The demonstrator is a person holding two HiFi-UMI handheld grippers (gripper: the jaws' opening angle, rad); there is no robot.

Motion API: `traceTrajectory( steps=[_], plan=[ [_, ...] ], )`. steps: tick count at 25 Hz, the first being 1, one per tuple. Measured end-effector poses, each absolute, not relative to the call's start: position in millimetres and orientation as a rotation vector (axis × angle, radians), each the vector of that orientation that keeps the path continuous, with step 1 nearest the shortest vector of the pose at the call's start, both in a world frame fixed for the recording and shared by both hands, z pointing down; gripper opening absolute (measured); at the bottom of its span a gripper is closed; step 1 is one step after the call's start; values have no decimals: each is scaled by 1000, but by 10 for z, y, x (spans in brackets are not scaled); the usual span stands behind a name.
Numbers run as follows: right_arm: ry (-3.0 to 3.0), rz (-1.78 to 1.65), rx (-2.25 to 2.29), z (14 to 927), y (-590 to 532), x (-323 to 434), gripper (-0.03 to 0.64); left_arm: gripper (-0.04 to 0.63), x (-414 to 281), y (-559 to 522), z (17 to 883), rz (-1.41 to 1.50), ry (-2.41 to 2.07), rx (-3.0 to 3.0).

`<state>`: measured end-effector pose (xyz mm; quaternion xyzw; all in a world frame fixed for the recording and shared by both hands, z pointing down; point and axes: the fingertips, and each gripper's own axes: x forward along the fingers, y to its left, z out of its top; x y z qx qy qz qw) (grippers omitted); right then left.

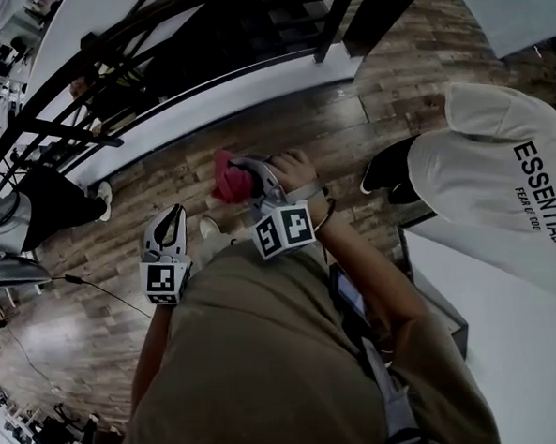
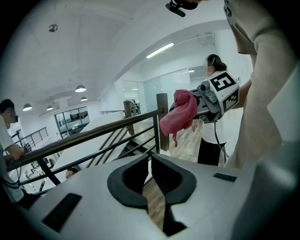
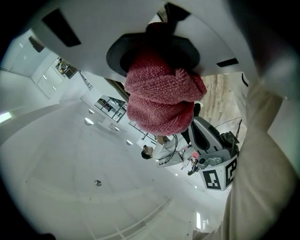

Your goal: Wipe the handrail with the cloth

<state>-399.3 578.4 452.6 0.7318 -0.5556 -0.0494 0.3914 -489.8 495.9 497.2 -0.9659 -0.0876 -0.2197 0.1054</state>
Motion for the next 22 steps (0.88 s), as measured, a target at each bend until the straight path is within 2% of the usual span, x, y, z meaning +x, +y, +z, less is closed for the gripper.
traceTrajectory(
  steps=[13, 22],
  plan=[
    [-1459, -48, 1899, 4820, 6484, -4185, 57, 18, -5276, 5677, 5342, -773, -215, -2886],
    [-1359, 38, 1972, 4686, 6207, -4245, 57, 18, -5167, 5246, 5202, -688, -355, -2875]
  ],
)
